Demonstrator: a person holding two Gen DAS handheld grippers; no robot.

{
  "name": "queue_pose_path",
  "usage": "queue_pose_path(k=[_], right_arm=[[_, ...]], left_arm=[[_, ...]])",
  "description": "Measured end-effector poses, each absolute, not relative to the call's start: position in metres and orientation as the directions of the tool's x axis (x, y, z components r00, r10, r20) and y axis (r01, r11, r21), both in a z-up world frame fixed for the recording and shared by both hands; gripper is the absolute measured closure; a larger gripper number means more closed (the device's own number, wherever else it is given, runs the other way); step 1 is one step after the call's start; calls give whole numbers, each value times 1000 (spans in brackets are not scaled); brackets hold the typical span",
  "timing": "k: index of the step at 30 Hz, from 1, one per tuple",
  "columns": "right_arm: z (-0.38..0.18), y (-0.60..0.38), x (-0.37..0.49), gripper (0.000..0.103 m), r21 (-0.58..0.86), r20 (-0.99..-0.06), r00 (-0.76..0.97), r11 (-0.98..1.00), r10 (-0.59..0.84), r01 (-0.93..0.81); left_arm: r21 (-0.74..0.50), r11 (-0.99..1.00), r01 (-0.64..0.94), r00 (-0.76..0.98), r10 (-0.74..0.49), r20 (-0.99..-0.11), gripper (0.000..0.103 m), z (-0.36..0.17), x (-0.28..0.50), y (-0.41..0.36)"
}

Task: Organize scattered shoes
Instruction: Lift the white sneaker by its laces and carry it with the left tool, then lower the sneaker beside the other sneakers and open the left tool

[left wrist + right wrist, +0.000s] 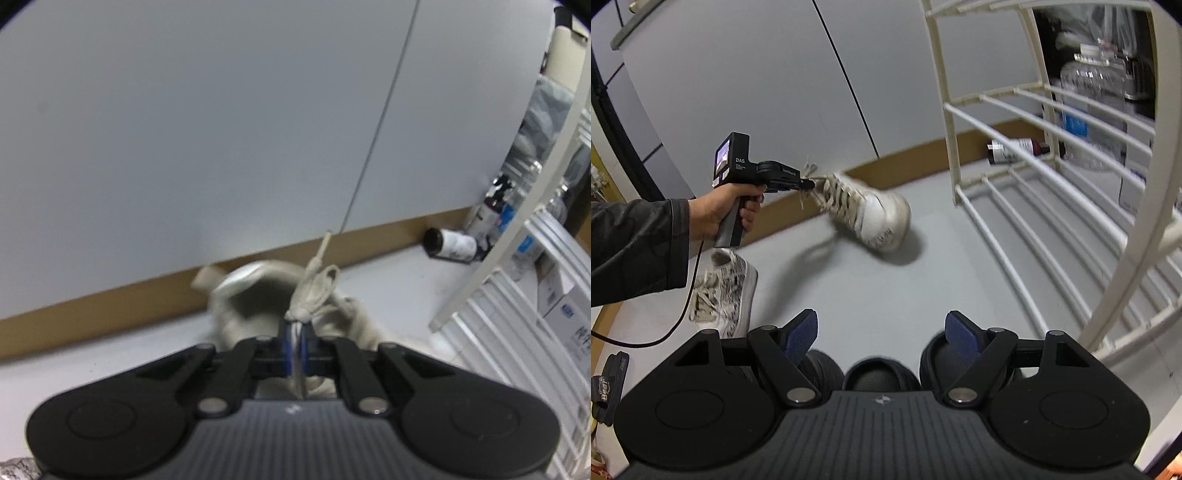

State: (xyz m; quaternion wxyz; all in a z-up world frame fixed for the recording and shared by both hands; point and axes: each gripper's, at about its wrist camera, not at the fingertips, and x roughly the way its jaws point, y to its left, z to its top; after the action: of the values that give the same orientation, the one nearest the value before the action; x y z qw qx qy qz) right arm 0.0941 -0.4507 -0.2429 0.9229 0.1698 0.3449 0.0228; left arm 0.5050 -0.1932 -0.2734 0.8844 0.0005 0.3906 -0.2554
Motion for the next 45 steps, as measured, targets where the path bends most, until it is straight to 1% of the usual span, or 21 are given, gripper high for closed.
queue_pose_path(k=[5, 8, 12, 18, 29, 34, 37, 42, 45], right_arm=[[-225, -448, 92, 22, 325, -573, 804, 945, 160, 43], [-222, -447, 92, 22, 324, -561, 811, 945, 162, 35], [-217, -442, 90, 22, 321, -550, 818, 947, 165, 25], [-219, -431, 87, 22, 334, -551, 814, 943, 185, 12], [-227, -410, 89, 22, 395, -559, 805, 918, 201, 45], [-227, -397, 92, 22, 416, -549, 806, 909, 220, 35], [-224, -386, 92, 22, 420, -539, 809, 907, 235, 17], [-223, -371, 91, 22, 415, -542, 803, 910, 247, 0], [-222, -362, 91, 22, 406, -546, 799, 914, 253, -13]], left_arm=[[-179, 886, 427, 575, -419, -703, 100, -258, 492, -178], [-175, 898, 404, 581, -400, -709, 100, -253, 489, -160], [-206, 898, 388, 573, -410, -709, 100, -251, 480, -141], [-280, 907, 315, 595, -419, -686, 100, -239, 474, -109], [-302, 912, 278, 667, -409, -623, 100, -167, 455, -57], [-305, 919, 249, 704, -388, -595, 100, -122, 442, -11], [-272, 932, 238, 730, -357, -583, 100, -99, 430, 16], [-277, 941, 197, 758, -325, -566, 100, -76, 411, 65], [-272, 946, 178, 761, -307, -572, 100, -69, 397, 99]])
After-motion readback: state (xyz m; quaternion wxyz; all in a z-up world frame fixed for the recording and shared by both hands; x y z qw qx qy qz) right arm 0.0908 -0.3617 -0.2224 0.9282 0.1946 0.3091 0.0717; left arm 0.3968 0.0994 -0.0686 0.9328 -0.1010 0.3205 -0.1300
